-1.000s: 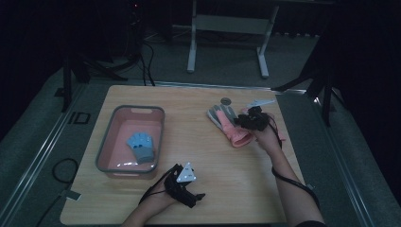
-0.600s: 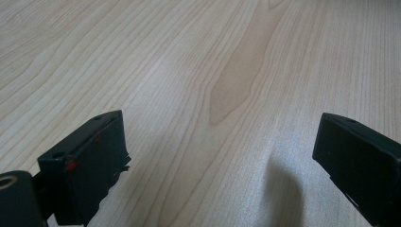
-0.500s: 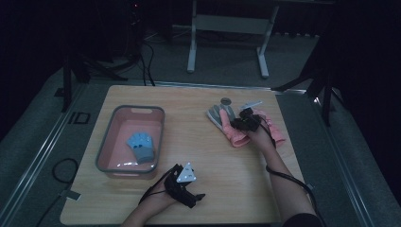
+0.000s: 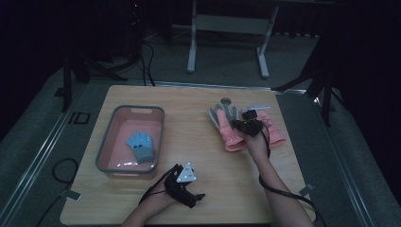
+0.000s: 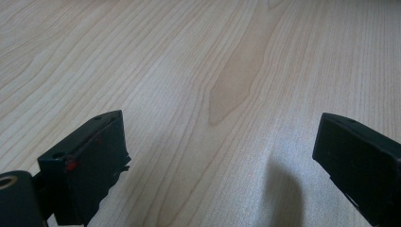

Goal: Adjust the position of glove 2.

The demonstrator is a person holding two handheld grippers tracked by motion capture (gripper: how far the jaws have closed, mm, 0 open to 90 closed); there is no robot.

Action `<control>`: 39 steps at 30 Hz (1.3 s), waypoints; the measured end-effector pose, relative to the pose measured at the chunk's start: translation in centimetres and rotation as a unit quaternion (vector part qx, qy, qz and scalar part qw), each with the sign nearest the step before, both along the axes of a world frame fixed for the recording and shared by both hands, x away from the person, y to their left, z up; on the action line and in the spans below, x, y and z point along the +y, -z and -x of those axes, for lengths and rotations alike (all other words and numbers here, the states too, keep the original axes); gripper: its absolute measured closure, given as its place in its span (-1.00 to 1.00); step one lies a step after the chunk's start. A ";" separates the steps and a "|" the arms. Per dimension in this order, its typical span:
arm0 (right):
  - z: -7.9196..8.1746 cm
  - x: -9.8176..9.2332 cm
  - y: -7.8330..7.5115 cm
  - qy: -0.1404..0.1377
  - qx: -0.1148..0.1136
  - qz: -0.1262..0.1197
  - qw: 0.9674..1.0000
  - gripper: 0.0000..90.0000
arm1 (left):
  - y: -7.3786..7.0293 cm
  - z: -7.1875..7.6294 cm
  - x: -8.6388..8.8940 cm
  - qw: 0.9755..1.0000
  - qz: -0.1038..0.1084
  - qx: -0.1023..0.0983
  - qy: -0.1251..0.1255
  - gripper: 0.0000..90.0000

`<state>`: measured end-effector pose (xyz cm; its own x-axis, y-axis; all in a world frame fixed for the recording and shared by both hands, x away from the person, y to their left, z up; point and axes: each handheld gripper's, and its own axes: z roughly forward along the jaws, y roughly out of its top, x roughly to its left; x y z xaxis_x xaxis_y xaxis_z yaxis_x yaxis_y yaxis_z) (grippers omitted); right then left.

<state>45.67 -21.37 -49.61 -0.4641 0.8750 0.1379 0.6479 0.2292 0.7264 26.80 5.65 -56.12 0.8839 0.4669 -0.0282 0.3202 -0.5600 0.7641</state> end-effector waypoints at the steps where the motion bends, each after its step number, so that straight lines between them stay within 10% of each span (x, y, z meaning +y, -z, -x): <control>1: 0.7 0.3 -0.5 0.004 -0.007 0.001 1.000 0.97 | 0.0 0.0 0.0 1.000 -0.002 0.000 0.001 -0.91; 16: 8.4 2.7 -0.9 0.080 -0.023 -0.034 0.996 0.97 | -0.1 0.0 0.1 1.000 -0.002 -0.003 0.001 -0.91; 34: 10.5 3.6 3.5 0.128 0.005 -0.019 0.992 0.95 | -0.1 0.0 0.1 1.000 -0.001 -0.004 0.006 -0.91; 39: 10.4 3.4 3.1 0.124 0.009 -0.022 0.992 0.64 | 0.0 0.0 0.0 1.000 -0.002 -0.003 0.006 -0.91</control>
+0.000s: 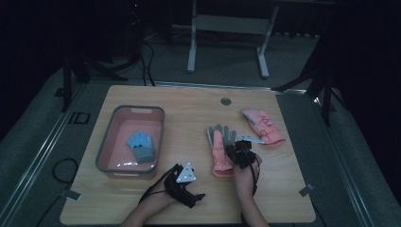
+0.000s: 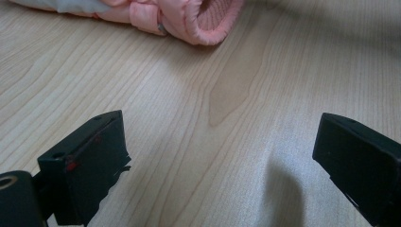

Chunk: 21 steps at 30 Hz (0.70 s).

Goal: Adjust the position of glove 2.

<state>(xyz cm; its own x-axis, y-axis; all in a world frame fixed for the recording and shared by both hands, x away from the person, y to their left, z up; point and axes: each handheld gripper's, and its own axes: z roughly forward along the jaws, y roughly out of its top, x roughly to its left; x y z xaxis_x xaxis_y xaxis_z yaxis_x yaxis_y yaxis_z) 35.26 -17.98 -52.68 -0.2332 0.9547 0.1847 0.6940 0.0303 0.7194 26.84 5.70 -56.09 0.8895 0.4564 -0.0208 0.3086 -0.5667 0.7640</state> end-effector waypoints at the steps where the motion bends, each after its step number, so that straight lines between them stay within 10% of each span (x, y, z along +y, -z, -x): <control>1: 0.0 0.0 -0.2 -0.007 -0.001 0.001 1.000 0.55 | 0.0 0.0 0.0 1.000 0.000 0.000 0.000 -0.91; 21: -1.1 -5.9 -4.7 -0.121 -0.047 0.054 0.990 0.17 | 0.0 0.1 0.2 1.000 -0.001 -0.004 -0.005 -0.91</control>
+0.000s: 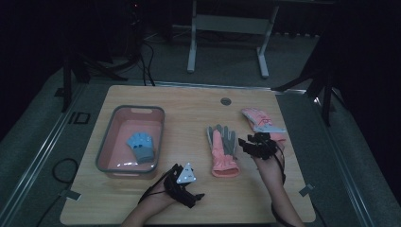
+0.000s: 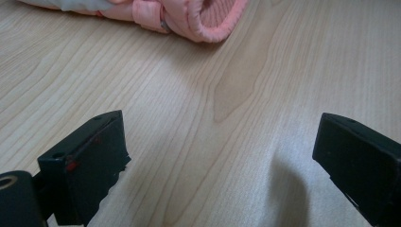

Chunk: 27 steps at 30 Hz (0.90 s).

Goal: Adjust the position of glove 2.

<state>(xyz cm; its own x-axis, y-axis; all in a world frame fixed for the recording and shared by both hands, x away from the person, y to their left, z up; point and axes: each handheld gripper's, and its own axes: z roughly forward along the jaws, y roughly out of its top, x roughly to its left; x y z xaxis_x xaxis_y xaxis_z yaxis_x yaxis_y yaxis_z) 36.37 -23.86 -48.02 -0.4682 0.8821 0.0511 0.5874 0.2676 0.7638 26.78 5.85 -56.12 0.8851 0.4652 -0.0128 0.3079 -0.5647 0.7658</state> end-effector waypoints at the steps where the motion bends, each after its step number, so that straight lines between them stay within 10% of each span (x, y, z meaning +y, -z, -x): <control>1: -0.2 -0.5 -0.1 0.004 0.000 0.001 1.000 0.16 | 0.0 0.0 0.0 1.000 0.002 0.000 -0.002 -0.91; 13: -4.1 -6.7 -1.5 -0.021 -0.028 0.004 0.999 0.17 | 0.0 0.0 0.1 1.000 0.000 0.000 0.000 -0.91; 27: -8.7 -10.3 -0.8 -0.013 -0.009 0.015 1.000 0.21 | 0.0 -0.1 0.2 1.000 0.002 0.005 -0.004 -0.91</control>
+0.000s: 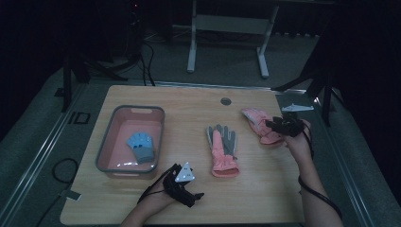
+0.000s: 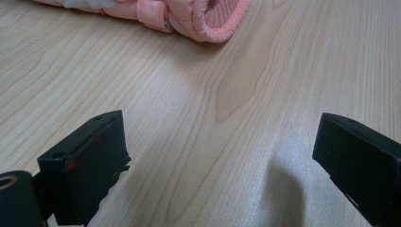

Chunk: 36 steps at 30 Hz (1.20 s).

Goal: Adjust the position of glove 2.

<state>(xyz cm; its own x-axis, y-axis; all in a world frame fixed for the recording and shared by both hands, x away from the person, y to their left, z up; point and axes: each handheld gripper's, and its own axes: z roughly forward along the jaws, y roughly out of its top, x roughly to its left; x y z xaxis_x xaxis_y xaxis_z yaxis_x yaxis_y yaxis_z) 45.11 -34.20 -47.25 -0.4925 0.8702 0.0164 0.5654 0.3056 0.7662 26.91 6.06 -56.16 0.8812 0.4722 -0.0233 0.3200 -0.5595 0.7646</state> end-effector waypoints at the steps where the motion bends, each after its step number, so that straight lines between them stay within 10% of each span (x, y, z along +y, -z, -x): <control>1: -0.4 -0.1 0.1 -0.003 0.000 -0.003 1.000 0.21 | 0.0 0.0 0.0 1.000 -0.001 0.000 0.000 -0.91; 23: -4.7 -0.7 5.6 0.015 0.089 0.004 0.996 0.46 | 0.1 0.0 0.1 1.000 0.001 0.003 0.001 -0.91; 27: -3.9 0.3 5.4 0.024 0.070 0.035 0.997 0.92 | 0.1 0.0 0.0 1.000 -0.002 0.003 0.002 -0.91; 36: -0.9 1.9 2.1 0.097 0.037 0.038 0.994 0.99 | 0.1 0.0 0.1 1.000 0.000 0.003 0.001 -0.91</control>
<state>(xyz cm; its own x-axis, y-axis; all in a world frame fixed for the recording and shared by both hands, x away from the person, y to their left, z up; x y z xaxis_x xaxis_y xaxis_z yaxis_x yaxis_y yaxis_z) 46.06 -32.28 -49.34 -0.3154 0.9487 -0.0222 0.6737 0.2403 0.6989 26.92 6.15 -56.28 0.8819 0.4705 -0.0282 0.3229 -0.5595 0.7633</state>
